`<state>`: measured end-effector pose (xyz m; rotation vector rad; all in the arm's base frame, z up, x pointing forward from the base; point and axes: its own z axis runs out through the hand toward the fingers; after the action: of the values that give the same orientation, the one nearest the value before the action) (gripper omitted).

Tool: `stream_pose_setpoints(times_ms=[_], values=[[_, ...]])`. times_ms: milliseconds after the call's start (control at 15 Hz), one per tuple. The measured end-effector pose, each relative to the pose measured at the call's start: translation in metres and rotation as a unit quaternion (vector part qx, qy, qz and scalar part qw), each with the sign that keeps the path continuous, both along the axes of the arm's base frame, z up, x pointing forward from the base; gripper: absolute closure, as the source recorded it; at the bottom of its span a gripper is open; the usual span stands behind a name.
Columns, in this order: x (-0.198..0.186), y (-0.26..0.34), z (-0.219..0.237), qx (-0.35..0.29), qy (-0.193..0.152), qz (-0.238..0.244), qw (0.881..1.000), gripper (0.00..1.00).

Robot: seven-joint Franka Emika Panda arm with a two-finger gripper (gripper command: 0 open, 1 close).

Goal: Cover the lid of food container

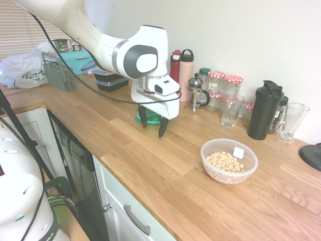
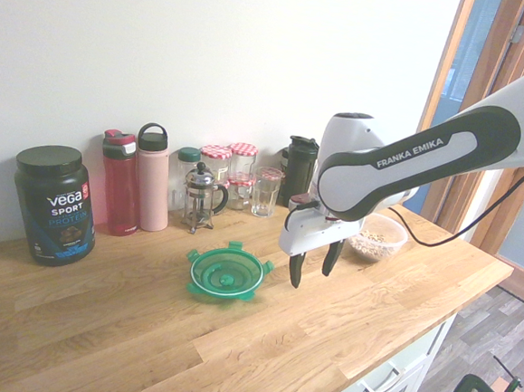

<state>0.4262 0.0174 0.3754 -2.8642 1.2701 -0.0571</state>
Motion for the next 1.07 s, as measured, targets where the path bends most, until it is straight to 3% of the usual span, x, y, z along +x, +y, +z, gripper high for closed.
stream_pose_setpoints(times_ms=[267, 533, 800, 1067], values=[[0.009, -0.001, 0.006, 0.031, -0.008, -0.006, 0.999, 0.0], [0.08, -0.017, 0.029, 0.157, -0.027, 0.017, 0.987, 0.0], [0.145, -0.044, -0.012, 0.247, -0.01, 0.063, 0.967, 0.0], [0.167, -0.07, -0.041, 0.275, -0.009, 0.087, 0.958, 0.0]])
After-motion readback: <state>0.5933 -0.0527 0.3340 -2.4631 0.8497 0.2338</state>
